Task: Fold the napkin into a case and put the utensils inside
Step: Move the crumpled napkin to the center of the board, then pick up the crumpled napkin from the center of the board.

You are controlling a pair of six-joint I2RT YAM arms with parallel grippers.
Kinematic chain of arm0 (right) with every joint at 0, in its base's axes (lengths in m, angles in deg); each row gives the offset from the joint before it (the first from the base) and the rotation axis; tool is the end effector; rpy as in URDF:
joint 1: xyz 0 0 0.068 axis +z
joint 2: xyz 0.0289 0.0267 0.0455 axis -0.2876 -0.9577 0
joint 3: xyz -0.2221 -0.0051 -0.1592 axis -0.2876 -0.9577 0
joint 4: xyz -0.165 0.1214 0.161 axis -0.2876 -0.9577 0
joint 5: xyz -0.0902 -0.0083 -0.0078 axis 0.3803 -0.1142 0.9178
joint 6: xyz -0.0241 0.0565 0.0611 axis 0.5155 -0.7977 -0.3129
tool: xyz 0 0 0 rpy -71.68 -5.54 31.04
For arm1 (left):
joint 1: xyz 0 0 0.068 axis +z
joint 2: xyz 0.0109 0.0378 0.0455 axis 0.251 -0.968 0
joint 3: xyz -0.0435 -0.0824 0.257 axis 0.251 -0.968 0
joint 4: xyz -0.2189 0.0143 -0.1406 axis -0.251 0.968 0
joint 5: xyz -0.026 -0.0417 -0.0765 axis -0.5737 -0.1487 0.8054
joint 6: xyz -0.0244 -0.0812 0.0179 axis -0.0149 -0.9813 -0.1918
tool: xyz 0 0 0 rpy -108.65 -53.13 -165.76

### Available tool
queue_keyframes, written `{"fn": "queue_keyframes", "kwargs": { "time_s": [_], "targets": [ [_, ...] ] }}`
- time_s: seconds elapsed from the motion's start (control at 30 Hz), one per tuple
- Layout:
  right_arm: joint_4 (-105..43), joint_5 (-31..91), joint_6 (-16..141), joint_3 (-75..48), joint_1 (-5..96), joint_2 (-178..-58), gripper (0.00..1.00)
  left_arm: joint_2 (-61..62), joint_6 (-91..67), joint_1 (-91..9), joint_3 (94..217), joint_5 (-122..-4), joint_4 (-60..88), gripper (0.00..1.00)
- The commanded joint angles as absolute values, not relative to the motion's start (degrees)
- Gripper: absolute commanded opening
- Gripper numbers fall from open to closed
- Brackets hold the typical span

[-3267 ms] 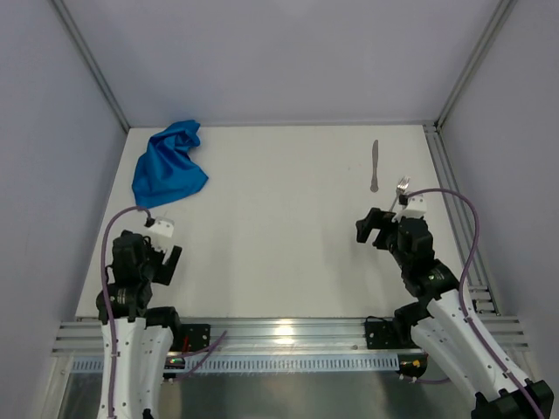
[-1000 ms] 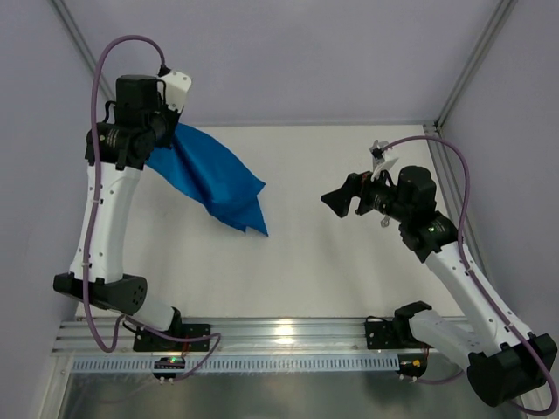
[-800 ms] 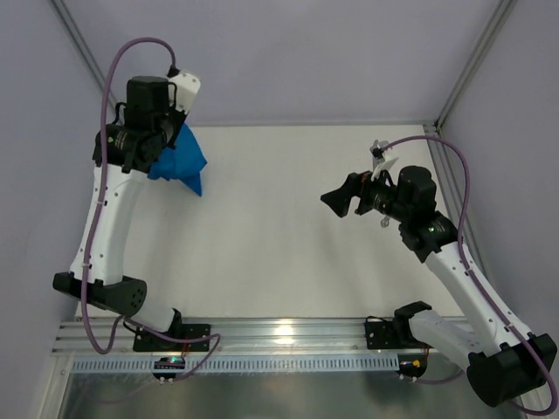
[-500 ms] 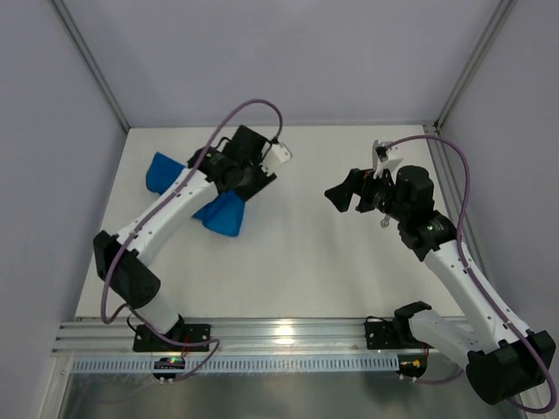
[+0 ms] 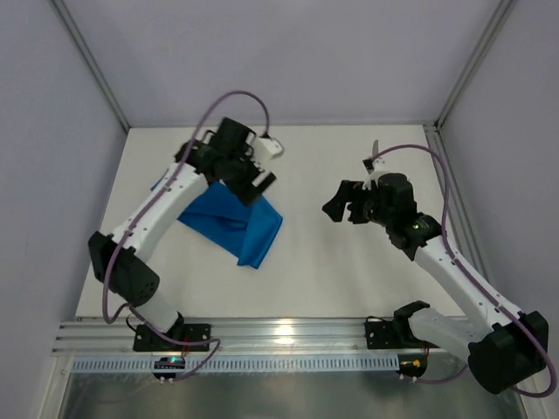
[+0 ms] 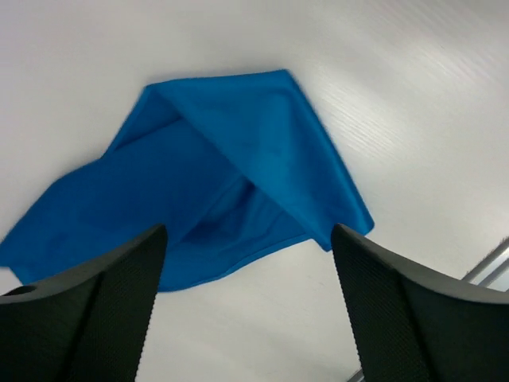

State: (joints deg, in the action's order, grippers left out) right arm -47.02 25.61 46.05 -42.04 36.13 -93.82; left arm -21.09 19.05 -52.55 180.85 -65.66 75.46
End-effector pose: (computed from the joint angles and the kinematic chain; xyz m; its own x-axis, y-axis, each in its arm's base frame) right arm 0.2391 0.1017 0.2879 -0.5832 0.2024 -0.7867 -0.3008 0.8458 0.4406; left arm 0.2907 -0.2365 0.3064 -0.4200 0.7522 -0.5077 0.8409 0.5330 0.0940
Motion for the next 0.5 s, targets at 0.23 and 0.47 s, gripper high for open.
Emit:
{"fn": "queue_keyframes", "kwargs": {
  "time_s": [0.23, 0.47],
  "targets": [
    [-46.9, 36.6, 57.6, -28.4, 66.4, -118.6, 0.53, -4.7, 17.5, -7.6, 161.9, -53.6, 74.9, 0.73],
    [-56.5, 44.3, 68.7, -8.2, 80.0, -143.8, 0.56, -3.7, 16.7, 4.7, 153.2, -51.1, 72.3, 0.77]
  ]
}}
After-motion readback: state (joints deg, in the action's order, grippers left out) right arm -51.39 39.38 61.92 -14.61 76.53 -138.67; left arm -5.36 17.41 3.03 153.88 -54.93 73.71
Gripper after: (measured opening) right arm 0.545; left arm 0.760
